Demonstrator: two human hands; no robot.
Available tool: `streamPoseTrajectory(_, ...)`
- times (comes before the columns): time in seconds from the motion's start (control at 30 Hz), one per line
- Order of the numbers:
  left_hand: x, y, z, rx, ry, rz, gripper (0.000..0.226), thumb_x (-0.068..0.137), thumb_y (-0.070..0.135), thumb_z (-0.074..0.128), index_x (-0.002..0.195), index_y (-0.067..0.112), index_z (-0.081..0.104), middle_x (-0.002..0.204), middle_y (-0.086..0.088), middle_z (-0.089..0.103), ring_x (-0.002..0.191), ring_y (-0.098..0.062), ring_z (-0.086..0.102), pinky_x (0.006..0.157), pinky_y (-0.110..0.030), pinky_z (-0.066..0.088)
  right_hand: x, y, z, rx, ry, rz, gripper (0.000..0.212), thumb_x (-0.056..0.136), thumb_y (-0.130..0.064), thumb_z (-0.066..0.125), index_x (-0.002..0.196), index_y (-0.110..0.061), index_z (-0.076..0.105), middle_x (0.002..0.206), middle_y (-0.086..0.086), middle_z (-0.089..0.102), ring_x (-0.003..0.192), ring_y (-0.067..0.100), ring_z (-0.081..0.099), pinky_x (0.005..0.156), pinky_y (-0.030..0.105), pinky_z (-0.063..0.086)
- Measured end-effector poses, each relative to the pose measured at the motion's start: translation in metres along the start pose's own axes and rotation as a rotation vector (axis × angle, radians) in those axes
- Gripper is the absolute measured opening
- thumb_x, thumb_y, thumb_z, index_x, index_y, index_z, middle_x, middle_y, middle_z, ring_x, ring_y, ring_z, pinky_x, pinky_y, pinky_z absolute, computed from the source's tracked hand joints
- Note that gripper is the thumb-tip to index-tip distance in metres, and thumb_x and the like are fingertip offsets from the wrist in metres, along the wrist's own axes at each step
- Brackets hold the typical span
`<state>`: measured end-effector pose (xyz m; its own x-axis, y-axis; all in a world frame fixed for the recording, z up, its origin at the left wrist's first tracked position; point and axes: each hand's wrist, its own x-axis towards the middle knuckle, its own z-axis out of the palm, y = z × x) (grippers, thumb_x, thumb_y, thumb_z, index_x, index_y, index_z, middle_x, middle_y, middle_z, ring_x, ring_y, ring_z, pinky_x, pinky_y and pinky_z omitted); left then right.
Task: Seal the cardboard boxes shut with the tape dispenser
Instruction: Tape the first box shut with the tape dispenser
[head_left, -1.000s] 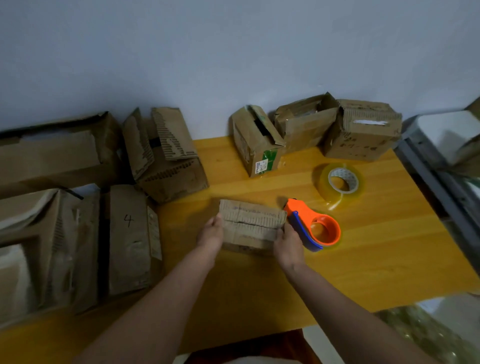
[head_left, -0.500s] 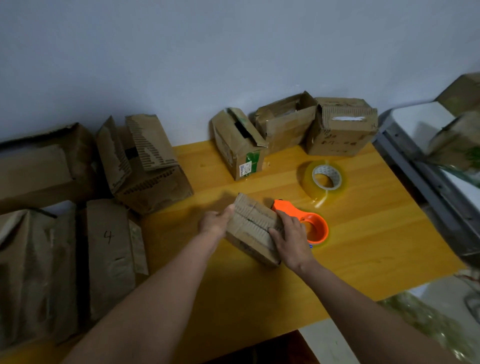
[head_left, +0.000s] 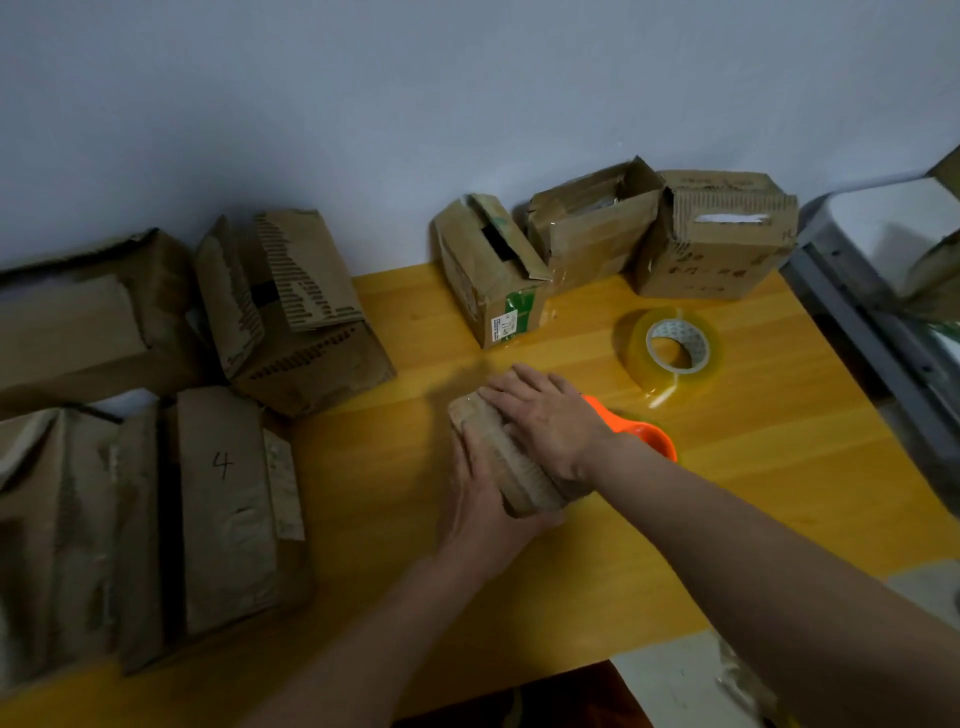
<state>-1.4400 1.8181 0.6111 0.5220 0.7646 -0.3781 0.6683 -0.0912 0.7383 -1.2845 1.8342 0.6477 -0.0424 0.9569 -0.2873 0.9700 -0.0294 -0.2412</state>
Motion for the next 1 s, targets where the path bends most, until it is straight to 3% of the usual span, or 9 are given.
streamPoseTrajectory(0.13, 0.016, 0.001, -0.014, 0.033, -0.066, -0.018, 0.154, 0.051, 0.062, 0.084, 0.145, 0.022, -0.031, 0.157, 0.006, -0.026, 0.147, -0.014, -0.010, 0.119, -0.040, 0.015, 0.033, 0.015, -0.002, 0.067, -0.090, 0.043, 0.048, 0.101, -0.034, 0.039, 0.147, -0.026, 0.031, 0.145, 0.000, 0.034, 0.137, 0.028, 0.027, 0.112, 0.045, 0.023)
streamPoseTrajectory(0.23, 0.024, -0.008, -0.037, 0.225, -0.139, 0.014, 0.151, 0.050, 0.064, 0.084, 0.146, 0.028, -0.028, 0.152, 0.014, -0.035, 0.143, -0.013, -0.026, 0.116, -0.042, -0.002, 0.053, 0.020, -0.003, 0.391, -0.102, 0.182, 0.034, 0.098, -0.034, 0.050, 0.124, -0.014, 0.058, 0.125, 0.009, 0.052, 0.117, 0.029, 0.047, 0.097, 0.034, 0.038)
streamPoseTrajectory(0.33, 0.020, -0.016, -0.051, 0.583, -0.117, 0.293, 0.120, 0.074, 0.061, 0.069, 0.151, 0.027, -0.015, 0.152, 0.012, -0.037, 0.136, -0.011, -0.039, 0.113, -0.043, -0.013, 0.056, 0.021, 0.000, 0.660, -0.013, 0.274, 0.031, 0.098, -0.031, 0.050, 0.112, -0.008, 0.066, 0.120, 0.013, 0.062, 0.113, 0.029, 0.054, 0.088, 0.029, 0.039)
streamPoseTrajectory(0.4, 0.010, -0.020, -0.045, 0.806, -0.135, 0.557, 0.083, 0.095, 0.046, 0.050, 0.154, 0.025, -0.003, 0.157, 0.010, -0.022, 0.134, -0.012, -0.040, 0.117, -0.043, -0.015, 0.047, 0.017, 0.004, 0.609, 0.041, 0.262, 0.037, 0.101, -0.028, 0.045, 0.129, -0.007, 0.057, 0.135, 0.017, 0.053, 0.127, 0.032, 0.046, 0.100, 0.031, 0.035)
streamPoseTrajectory(0.5, 0.002, -0.028, -0.038, 0.880, -0.118, 0.631, 0.063, 0.101, 0.019, 0.036, 0.154, 0.023, 0.003, 0.161, 0.008, -0.006, 0.141, -0.017, -0.027, 0.110, -0.037, -0.027, 0.016, 0.009, 0.013, 0.155, 0.194, 0.043, 0.053, 0.102, -0.028, 0.038, 0.150, -0.011, 0.025, 0.158, 0.010, 0.020, 0.148, 0.027, 0.010, 0.119, 0.038, 0.010)
streamPoseTrajectory(0.57, 0.004, -0.034, -0.044, 0.754, 0.024, 0.693, 0.067, 0.091, 0.001, 0.045, 0.152, 0.018, 0.022, 0.159, 0.003, 0.015, 0.148, -0.026, 0.006, 0.116, -0.045, -0.010, -0.011, 0.005, 0.022, 0.022, 0.219, -0.128, 0.050, 0.101, -0.026, 0.037, 0.149, -0.010, 0.031, 0.157, 0.006, 0.022, 0.148, 0.025, 0.010, 0.120, 0.041, 0.010)
streamPoseTrajectory(0.67, 0.003, -0.042, -0.043, 0.587, 0.167, 0.855, 0.048, 0.080, -0.008, 0.064, 0.126, 0.003, 0.061, 0.134, -0.010, 0.058, 0.125, -0.038, 0.051, 0.102, -0.060, 0.034, -0.038, 0.011, 0.033, -0.086, 0.109, -0.252, 0.052, 0.100, -0.031, 0.030, 0.148, -0.013, 0.032, 0.157, 0.002, 0.023, 0.147, 0.018, 0.012, 0.121, 0.041, 0.010)
streamPoseTrajectory(0.8, 0.000, -0.048, -0.040, 0.500, 0.186, 0.892, 0.034, 0.095, -0.002, 0.041, 0.118, -0.003, 0.065, 0.125, -0.016, 0.063, 0.120, -0.040, 0.054, 0.099, -0.064, 0.033, -0.009, 0.018, 0.021, -0.283, 0.057, -0.173, 0.057, 0.102, -0.040, 0.014, 0.154, -0.017, 0.007, 0.161, 0.000, 0.000, 0.148, 0.014, -0.006, 0.121, 0.037, -0.004)
streamPoseTrajectory(1.0, 0.000, -0.044, -0.038, 0.348, 0.211, 0.844, 0.028, 0.073, -0.008, 0.076, 0.100, -0.004, 0.073, 0.102, -0.018, 0.070, 0.097, -0.034, 0.063, 0.085, -0.041, 0.055, 0.013, 0.002, 0.019, -0.288, 0.039, -0.006, 0.060, 0.102, -0.040, 0.011, 0.152, -0.012, -0.006, 0.160, 0.005, -0.014, 0.147, 0.020, -0.016, 0.120, 0.039, -0.007)
